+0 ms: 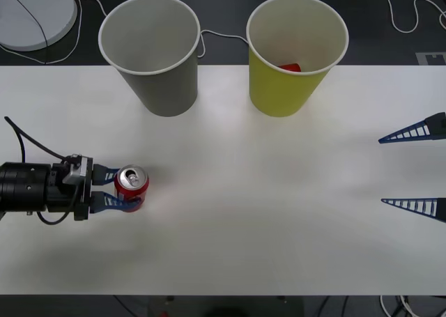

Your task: Put the can into the green bin and the plastic bottle into the gray bin

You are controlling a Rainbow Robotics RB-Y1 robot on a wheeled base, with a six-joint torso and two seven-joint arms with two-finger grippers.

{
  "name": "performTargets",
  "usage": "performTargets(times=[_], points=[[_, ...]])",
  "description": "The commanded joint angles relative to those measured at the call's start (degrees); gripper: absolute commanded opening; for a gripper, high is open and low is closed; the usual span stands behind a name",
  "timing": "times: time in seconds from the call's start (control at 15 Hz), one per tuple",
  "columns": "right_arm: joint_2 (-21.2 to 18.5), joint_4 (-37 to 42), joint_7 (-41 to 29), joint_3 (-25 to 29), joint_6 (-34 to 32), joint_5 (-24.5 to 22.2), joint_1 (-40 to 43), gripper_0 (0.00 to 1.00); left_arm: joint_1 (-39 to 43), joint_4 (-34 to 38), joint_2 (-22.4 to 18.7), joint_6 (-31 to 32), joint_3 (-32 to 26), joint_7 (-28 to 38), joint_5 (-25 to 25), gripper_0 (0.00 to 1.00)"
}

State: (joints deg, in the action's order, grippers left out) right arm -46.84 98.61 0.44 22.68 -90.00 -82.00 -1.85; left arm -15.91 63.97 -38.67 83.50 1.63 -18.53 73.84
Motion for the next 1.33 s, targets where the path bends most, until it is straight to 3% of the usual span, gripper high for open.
performTargets(times=[0.07, 0.53, 1.0, 1.33], points=[[0.0, 0.0, 0.0, 0.0, 0.0, 0.0, 0.0, 1.00, 0.0, 5.4, -2.2, 0.0, -2.4, 7.6, 4.3, 0.00], [0.0, 0.0, 0.0, 0.0, 0.0, 0.0, 0.0, 1.00, 0.0, 19.9, -7.5, 2.0, -6.6, 28.1, 10.3, 0.00], [0.0, 0.0, 0.0, 0.0, 0.0, 0.0, 0.0, 1.00, -0.1, 37.0, -12.7, 5.2, -8.5, 47.2, 12.4, 0.00], [0.0, 0.0, 0.0, 0.0, 0.0, 0.0, 0.0, 1.00, -5.0, 46.1, -14.8, 6.5, -8.6, 61.7, 15.2, 0.00]])
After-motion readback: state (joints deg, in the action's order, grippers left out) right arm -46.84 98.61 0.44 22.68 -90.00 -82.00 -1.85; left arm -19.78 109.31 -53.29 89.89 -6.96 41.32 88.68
